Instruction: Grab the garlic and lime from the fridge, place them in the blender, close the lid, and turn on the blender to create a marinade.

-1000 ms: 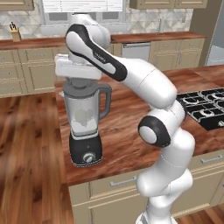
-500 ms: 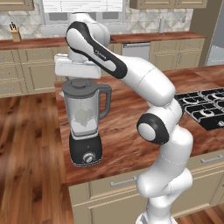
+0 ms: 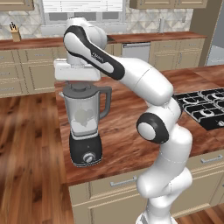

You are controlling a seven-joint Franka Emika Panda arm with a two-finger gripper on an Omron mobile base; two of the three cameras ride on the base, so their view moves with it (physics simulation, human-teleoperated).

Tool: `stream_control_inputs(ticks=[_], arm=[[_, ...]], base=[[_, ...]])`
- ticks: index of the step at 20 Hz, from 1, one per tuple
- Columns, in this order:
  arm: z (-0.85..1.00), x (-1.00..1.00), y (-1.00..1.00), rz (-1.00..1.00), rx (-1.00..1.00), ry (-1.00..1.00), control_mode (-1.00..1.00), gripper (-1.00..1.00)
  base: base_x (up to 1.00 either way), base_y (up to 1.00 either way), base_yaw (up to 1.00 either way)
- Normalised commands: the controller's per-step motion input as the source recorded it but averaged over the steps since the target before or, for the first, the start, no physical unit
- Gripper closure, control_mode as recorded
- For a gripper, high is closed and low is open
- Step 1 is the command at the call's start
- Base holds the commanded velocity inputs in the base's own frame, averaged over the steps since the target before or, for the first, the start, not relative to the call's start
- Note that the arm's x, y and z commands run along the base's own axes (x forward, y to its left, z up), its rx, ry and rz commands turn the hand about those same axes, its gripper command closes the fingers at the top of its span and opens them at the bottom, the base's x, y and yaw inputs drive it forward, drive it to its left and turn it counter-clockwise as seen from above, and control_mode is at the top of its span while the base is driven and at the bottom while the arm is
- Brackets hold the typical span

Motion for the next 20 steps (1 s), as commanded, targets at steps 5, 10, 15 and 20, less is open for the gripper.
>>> stream_control_inputs(ticks=[5, 10, 15, 20], arm=[[-0.22, 0.00, 0.00, 0.00, -0.03, 0.02, -1.00, 1.00], [0.00, 0.00, 0.00, 0.00, 0.00, 0.00, -1.00, -1.00], [0.04, 0.00, 0.00, 0.00, 0.00, -0.04, -1.00, -1.00], [0.16, -0.05, 0.00, 0.00, 0.00, -0.11, -1.00, -1.00]], base=[[0.00, 0.00, 0.00], [0.00, 0.00, 0.00], [0.00, 0.00, 0.00], [0.00, 0.00, 0.00]])
